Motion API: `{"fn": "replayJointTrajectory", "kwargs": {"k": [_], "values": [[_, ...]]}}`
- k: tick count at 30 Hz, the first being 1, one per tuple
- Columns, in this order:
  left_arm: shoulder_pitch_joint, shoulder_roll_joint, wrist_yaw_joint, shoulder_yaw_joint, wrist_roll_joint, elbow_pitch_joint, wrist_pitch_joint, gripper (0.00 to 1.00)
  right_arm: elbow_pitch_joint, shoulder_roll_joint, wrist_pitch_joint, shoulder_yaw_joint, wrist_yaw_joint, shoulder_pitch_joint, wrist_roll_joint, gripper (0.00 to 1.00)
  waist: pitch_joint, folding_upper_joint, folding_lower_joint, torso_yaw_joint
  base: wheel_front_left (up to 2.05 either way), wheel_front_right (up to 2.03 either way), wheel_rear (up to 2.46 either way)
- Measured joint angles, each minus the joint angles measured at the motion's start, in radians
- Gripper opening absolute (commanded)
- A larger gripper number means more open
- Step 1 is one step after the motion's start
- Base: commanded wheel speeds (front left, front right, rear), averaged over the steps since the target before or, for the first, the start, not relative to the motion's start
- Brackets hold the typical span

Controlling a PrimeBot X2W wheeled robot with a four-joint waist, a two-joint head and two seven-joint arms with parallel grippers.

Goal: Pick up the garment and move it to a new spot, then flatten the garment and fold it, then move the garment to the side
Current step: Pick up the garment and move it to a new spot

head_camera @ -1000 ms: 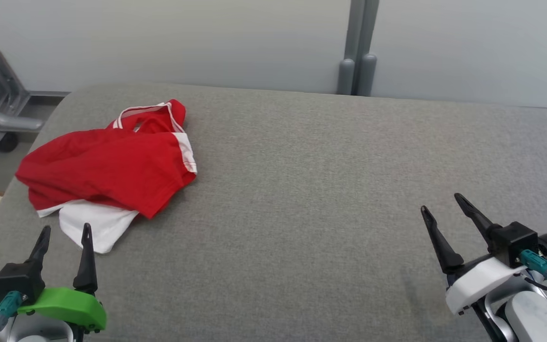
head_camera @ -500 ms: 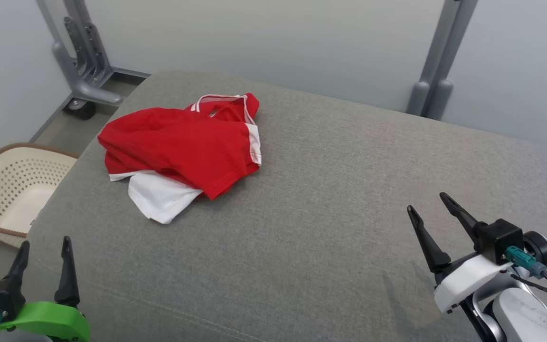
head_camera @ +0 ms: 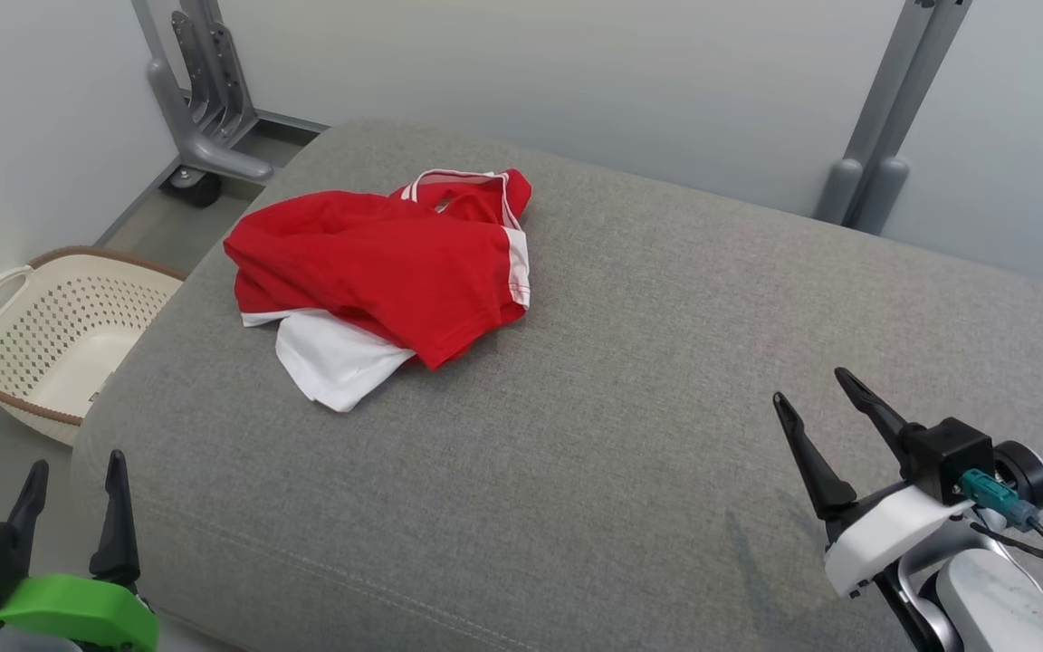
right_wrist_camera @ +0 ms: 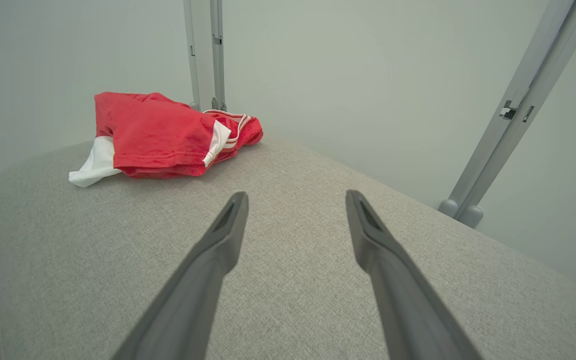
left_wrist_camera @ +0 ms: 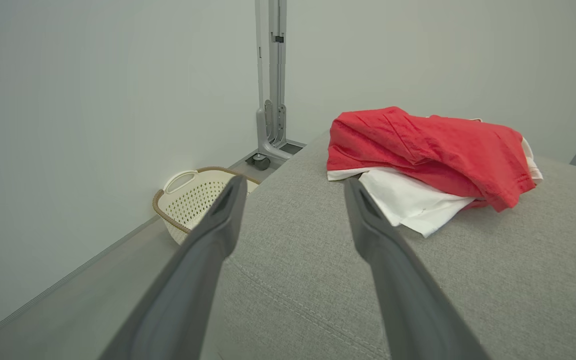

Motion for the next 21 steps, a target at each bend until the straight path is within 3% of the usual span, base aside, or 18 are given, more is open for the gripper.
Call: {"fn": "replayJointTrajectory", "kwargs": {"k": [4, 10, 21], "values": [[-0.05, 0.0, -0.029, 0.022, -0.071, -0.001, 0.048, 1.0, -0.028, -0.014, 0.0, 0.001, 0.0, -0.006, -0.014, 1.0, 0.034, 0.0, 0.0, -0.009, 0.0, 0.0, 0.0], [-0.218, 0.05, -0.06, 0.017, -0.109, 0.004, 0.188, 1.0, -0.08, -0.044, 0.005, 0.008, 0.011, -0.073, -0.046, 1.0, 0.103, 0.0, 0.0, -0.03, 0.0, 0.0, 0.0], [-0.47, 0.127, -0.057, 0.081, -0.235, 0.089, 0.468, 1.0, -0.18, -0.059, 0.041, 0.04, 0.027, -0.163, -0.074, 1.0, 0.236, 0.0, 0.0, -0.116, 0.0, 0.0, 0.0]]}}
